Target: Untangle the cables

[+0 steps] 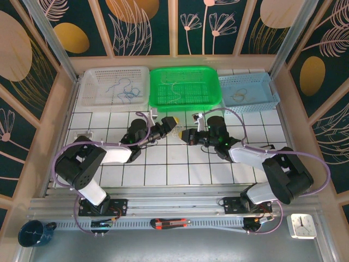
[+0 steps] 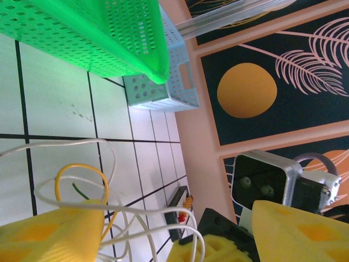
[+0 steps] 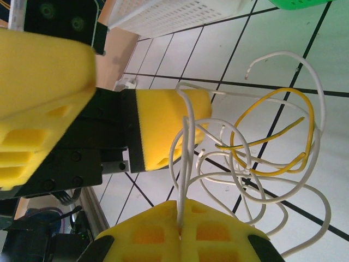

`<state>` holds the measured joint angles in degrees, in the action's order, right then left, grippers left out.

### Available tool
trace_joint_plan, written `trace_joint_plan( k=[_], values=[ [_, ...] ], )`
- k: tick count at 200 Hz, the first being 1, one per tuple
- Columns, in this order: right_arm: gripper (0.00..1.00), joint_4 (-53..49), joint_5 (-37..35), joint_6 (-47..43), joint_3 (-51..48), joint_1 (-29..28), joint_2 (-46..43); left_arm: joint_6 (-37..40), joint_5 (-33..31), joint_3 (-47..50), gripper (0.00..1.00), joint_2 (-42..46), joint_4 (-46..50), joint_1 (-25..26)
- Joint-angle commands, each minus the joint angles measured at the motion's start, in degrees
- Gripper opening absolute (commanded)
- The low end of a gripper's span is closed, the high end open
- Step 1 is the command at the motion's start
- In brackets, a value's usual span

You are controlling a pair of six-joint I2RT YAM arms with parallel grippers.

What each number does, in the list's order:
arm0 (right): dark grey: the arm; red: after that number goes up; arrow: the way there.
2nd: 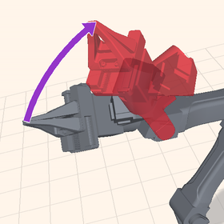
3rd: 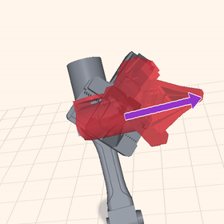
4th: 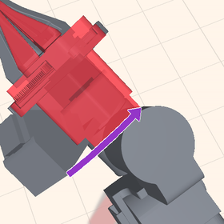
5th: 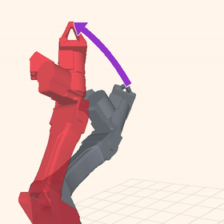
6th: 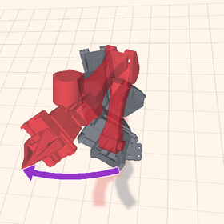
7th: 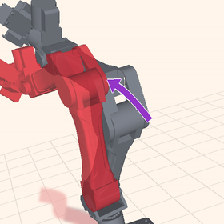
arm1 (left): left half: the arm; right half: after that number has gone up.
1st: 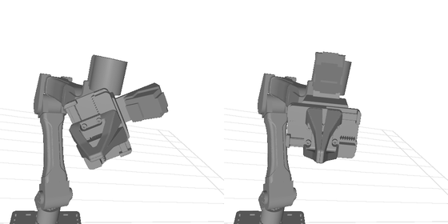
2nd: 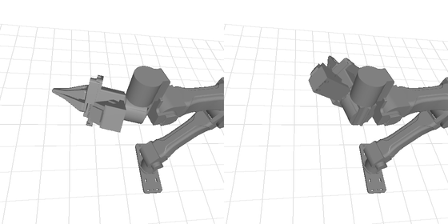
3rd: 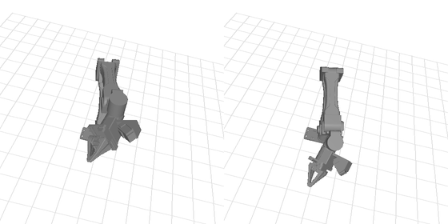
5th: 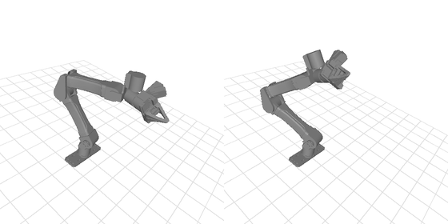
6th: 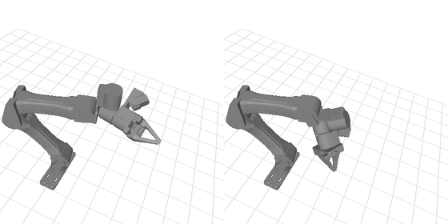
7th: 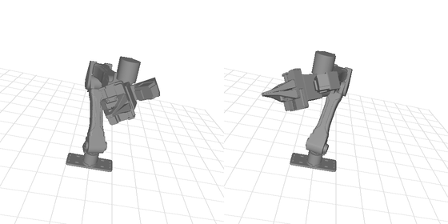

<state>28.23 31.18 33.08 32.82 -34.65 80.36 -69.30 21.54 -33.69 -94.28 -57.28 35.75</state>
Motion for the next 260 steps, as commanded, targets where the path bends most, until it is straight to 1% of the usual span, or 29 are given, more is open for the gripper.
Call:
trace_joint_plan(
  k=[1, 39, 67, 87, 126, 138, 144, 167, 174, 188, 222, 260],
  values=[
    [0.00, 0.8, 0.6, -2.0, 0.0, -0.8, -0.9, -0.4, -1.4, -1.9, 0.70, -1.2, -3.3, 0.2],
    [0.00, 0.1, 0.6, -3.2, -0.3, -2.1, -1.0, -0.2, -2.1, -2.9, 0.61, -2.2, -3.5, 0.1],
    [0.00, -0.8, 0.1, -4.2, -0.4, -3.0, -1.3, 0.0, -2.2, -3.7, 0.50, -3.2, -3.5, 0.2],
    [0.00, -1.1, -0.2, -4.6, -0.6, -3.1, -1.4, 0.1, -2.3, -3.8, 0.38, -3.6, -3.5, 0.1],
    [0.00, -1.2, -1.1, -5.2, -1.3, -3.2, -1.0, 1.0, -2.5, -4.0, 0.08, -3.5, -3.9, 0.1],
    [0.00, -1.7, -1.7, -5.8, -1.4, -3.1, -0.5, 1.9, -2.5, -4.1, 0.00, -3.3, -3.7, 0.2],
    [0.00, -2.4, -2.4, -6.2, -1.5, -3.1, -0.1, 2.5, -2.4, -4.2, 0.00, -3.0, -3.5, 0.1],
    [0.30, -4.5, -5.1, -7.4, -2.8, -1.4, -0.7, 6.7, -1.8, -4.9, 0.00, -1.3, -0.5, 0.1],
    [0.36, -4.4, -5.5, -7.3, -3.7, -0.4, -1.7, 8.0, -1.5, -5.1, 0.00, -0.7, 0.7, 0.1],
    [0.45, -4.6, -6.1, -7.0, -5.2, 1.0, -4.3, 10.0, -1.0, -5.2, 0.00, 0.3, 2.7, 0.2],
    [0.54, -7.6, -8.7, -8.4, -4.7, 2.0, -8.6, 12.0, 0.0, -5.2, 0.00, 1.5, 4.2, 0.2],
    [0.58, -5.3, -9.6, -8.0, -1.9, 0.9, -8.0, 11.4, 0.3, -5.6, 0.00, 1.1, 3.5, 0.2]
  ],
)
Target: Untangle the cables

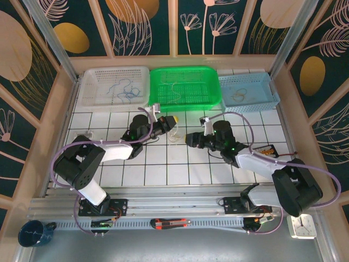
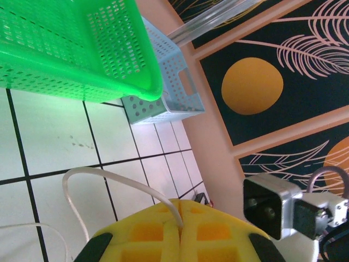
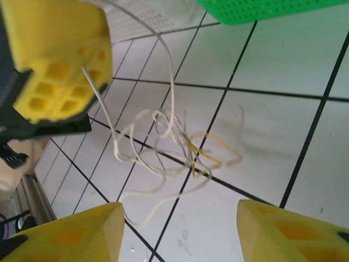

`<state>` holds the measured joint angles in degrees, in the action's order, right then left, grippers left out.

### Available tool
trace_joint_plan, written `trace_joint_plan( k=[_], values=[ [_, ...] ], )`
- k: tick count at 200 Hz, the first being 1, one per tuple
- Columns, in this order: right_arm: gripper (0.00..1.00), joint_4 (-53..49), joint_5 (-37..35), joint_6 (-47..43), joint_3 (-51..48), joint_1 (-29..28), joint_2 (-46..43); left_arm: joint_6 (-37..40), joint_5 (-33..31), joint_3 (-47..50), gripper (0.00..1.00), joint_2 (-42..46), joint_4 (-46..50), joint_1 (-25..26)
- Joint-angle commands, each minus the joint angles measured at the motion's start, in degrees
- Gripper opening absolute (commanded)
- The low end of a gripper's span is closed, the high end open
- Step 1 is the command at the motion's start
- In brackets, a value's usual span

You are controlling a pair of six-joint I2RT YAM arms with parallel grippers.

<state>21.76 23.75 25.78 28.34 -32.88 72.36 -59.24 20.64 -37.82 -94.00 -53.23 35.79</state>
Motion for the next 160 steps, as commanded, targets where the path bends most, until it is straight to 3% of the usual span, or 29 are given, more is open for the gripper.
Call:
trace_joint_plan(
  k=[1, 55, 104, 128, 160],
  values=[
    [0.58, 1.2, -2.2, -0.7, 2.6, -0.9, 0.1, 1.2, 1.2, -1.5, 0.00, 0.8, -0.6, 0.1],
    [0.59, 6.1, -7.2, 0.0, 7.3, -5.7, 5.5, -4.8, 0.1, -0.9, 0.00, 0.8, -5.0, 0.1],
    [0.56, 13.8, -10.9, 3.3, 10.2, -6.6, 13.4, -9.6, -0.8, -0.6, 0.00, 1.1, -8.4, 0.4],
    [0.45, 16.5, -14.9, 4.7, 11.0, -6.9, 17.7, -12.0, -1.3, -1.1, 0.00, 1.6, -9.1, 0.6],
    [0.22, 19.6, -18.8, 7.0, 9.2, -6.8, 21.0, -14.5, -1.3, -2.0, 0.00, 3.6, -9.1, 0.9]
  ],
)
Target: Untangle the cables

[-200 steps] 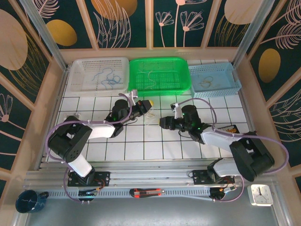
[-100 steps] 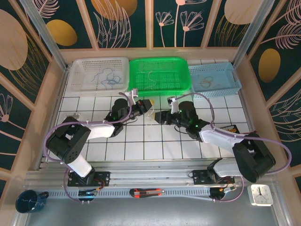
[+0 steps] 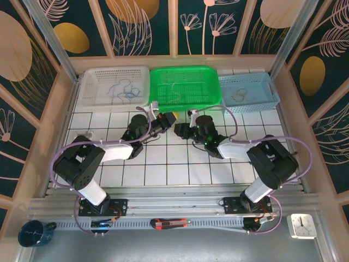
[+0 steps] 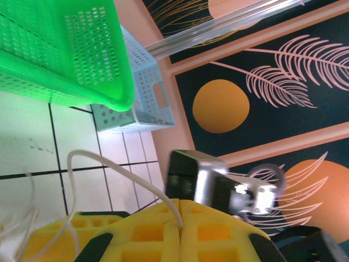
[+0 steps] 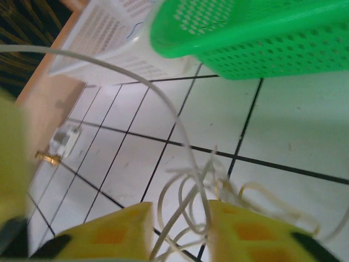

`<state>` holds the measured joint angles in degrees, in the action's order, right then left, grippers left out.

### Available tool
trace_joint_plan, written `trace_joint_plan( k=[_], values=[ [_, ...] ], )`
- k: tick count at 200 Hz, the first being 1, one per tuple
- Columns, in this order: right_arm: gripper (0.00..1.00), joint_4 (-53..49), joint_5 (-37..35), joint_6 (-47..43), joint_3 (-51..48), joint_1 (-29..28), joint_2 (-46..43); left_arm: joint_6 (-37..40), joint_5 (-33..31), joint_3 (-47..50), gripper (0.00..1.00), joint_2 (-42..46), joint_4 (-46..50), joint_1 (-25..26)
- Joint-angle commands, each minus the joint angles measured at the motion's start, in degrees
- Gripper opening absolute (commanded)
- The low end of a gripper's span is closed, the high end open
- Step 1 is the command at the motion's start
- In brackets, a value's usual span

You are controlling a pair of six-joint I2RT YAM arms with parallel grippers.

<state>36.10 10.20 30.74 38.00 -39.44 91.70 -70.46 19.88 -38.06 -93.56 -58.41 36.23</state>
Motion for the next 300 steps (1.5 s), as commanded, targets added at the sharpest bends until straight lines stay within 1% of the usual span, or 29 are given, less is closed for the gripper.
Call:
trace_joint_plan(
  k=[1, 11, 59, 114, 136, 155, 174, 184, 212, 246, 271, 300],
  values=[
    [0.22, 5.3, -5.3, 2.1, -0.6, -0.3, 1.7, -3.3, -0.5, -1.9, 0.00, 3.2, -3.9, 0.4],
    [0.20, 5.8, -5.4, 2.5, -1.8, -0.3, 2.0, -3.6, -0.4, -2.2, 0.00, 4.2, -3.7, 0.5],
    [0.20, 6.1, -6.1, 4.4, -7.0, -0.3, 1.7, -2.3, 1.9, -6.3, 0.00, 7.9, -0.4, 0.4],
    [0.20, 5.8, -5.5, 5.5, -10.8, -0.3, 0.8, 2.6, 4.3, -10.6, 0.00, 10.6, 4.6, 0.4],
    [0.20, 4.3, -4.8, 5.5, -11.3, -0.3, -1.0, 4.6, 4.5, -10.8, 0.00, 11.3, 6.9, 0.5],
    [0.21, 2.7, -4.3, 5.3, -12.0, -0.3, -4.5, 5.8, 3.9, -9.7, 0.00, 11.5, 7.9, 0.4],
    [0.26, 0.1, -4.1, 4.8, -12.5, -0.4, -8.8, 6.0, 3.2, -8.1, 0.00, 11.4, 7.4, 0.4],
    [0.32, -1.8, -4.3, 4.4, -12.8, -0.4, -12.0, 6.2, 2.9, -7.5, 0.00, 11.1, 7.3, 0.4],
    [0.43, -6.0, -4.9, 3.2, -13.3, -0.8, -19.7, 6.2, 2.4, -6.6, 0.00, 9.9, 6.3, 0.4],
    [0.51, -7.9, -5.9, 1.1, -12.9, -2.2, -27.4, 5.6, 1.6, -6.0, 0.00, 8.5, 5.4, 0.4],
    [0.53, -6.9, -6.0, 0.0, -10.9, -3.6, -28.3, 4.6, 0.8, -5.5, 0.00, 8.0, 4.5, 0.5],
    [0.55, -3.5, -6.5, -0.9, -8.2, -5.1, -25.3, 2.4, -1.1, -4.4, 0.00, 8.0, 3.8, 0.5]
  ],
)
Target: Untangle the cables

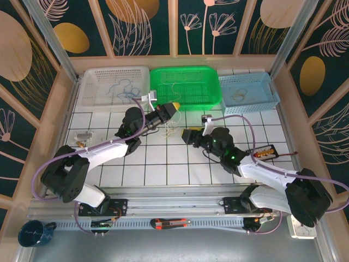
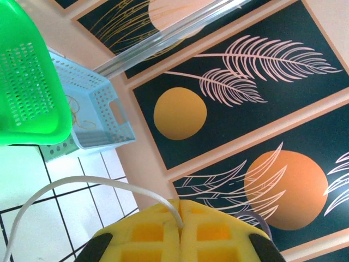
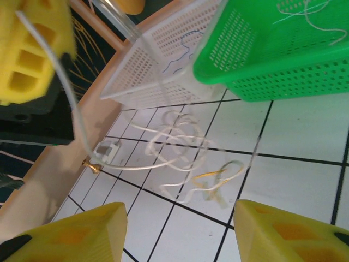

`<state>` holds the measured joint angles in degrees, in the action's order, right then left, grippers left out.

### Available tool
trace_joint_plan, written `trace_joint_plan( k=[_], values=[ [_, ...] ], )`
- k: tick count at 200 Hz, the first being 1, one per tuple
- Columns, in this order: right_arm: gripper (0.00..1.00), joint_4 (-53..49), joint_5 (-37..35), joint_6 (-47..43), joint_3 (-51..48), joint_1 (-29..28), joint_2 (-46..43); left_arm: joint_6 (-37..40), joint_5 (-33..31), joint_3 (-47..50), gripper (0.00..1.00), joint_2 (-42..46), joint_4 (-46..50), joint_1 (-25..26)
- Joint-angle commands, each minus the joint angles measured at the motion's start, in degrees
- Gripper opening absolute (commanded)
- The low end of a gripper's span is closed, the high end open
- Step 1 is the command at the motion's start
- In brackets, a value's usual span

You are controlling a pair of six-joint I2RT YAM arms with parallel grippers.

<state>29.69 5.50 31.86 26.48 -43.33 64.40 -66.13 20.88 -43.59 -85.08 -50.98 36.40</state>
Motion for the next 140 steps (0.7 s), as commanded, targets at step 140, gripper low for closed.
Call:
trace_joint_plan(
  k=[140],
  values=[
    [0.45, 21.6, -8.2, -1.8, 14.1, -0.9, 28.3, -12.9, -6.8, 1.6, 0.00, 0.1, -10.6, 3.8]
  ],
)
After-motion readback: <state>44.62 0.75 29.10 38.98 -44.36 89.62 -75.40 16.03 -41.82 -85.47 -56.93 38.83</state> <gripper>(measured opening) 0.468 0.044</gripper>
